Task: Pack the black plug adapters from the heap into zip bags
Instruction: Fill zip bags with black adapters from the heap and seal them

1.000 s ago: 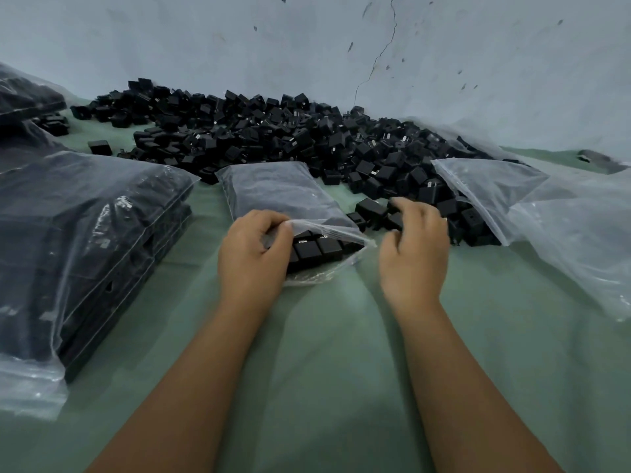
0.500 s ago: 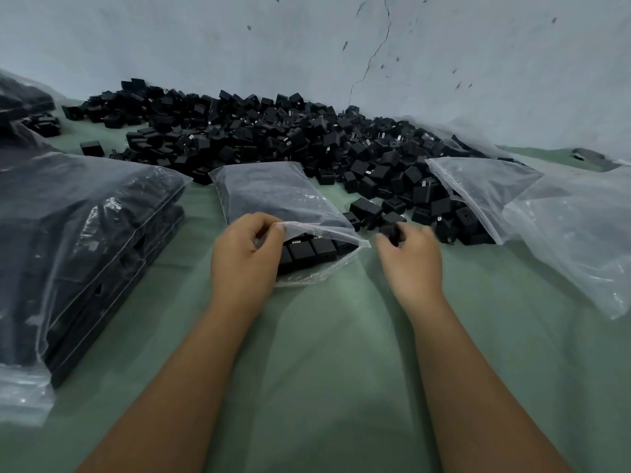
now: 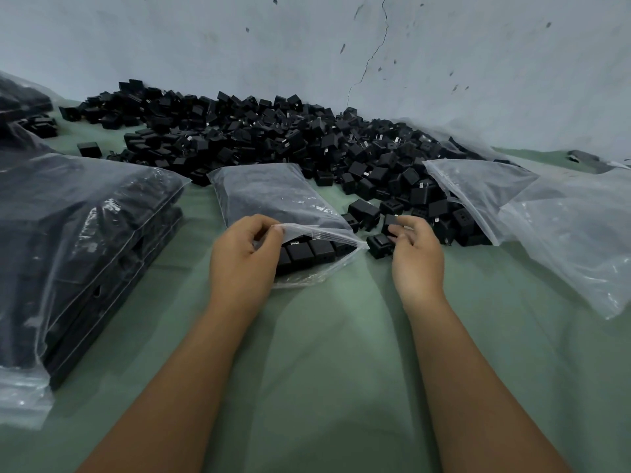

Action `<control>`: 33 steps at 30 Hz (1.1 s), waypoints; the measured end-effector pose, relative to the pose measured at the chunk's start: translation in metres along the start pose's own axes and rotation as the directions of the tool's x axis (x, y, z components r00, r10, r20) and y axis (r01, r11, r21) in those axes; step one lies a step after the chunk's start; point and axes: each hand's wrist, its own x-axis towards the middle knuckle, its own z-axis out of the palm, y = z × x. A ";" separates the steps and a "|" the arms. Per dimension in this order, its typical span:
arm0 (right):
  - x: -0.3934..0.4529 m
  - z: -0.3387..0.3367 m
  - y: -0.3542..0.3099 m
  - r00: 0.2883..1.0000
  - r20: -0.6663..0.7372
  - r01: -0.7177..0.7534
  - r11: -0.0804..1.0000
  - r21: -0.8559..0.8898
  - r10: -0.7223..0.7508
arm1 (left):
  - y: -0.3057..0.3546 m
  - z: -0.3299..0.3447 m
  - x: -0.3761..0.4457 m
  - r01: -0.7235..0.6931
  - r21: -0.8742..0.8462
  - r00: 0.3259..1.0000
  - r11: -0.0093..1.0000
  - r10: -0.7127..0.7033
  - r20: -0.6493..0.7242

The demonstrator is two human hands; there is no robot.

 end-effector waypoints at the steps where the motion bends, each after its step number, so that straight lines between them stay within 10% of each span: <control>1: 0.000 -0.001 0.000 1.000 0.006 0.002 0.999 0.034 -0.002 | 0.000 0.000 0.000 0.000 0.001 1.000 1.000 0.000 0.000; 16: -0.005 -0.002 -0.002 0.996 -0.007 0.081 0.919 -0.385 -0.090 | -0.002 0.000 0.002 0.002 0.011 1.000 1.000 -0.002 0.010; 23: -0.020 -0.001 -0.023 0.928 -0.279 0.285 0.953 0.102 -0.247 | -0.002 0.000 0.001 -0.025 0.002 1.000 1.000 0.025 0.007; 29: -0.053 0.033 -0.036 0.707 -0.004 0.701 0.702 -0.128 -0.707 | 0.004 -0.001 -0.002 -0.276 0.086 0.960 0.957 0.279 -0.033; 33: -0.058 0.047 -0.032 0.664 0.269 0.748 0.627 -0.218 -0.698 | 0.000 -0.001 0.000 -0.293 0.123 0.952 0.948 0.301 -0.059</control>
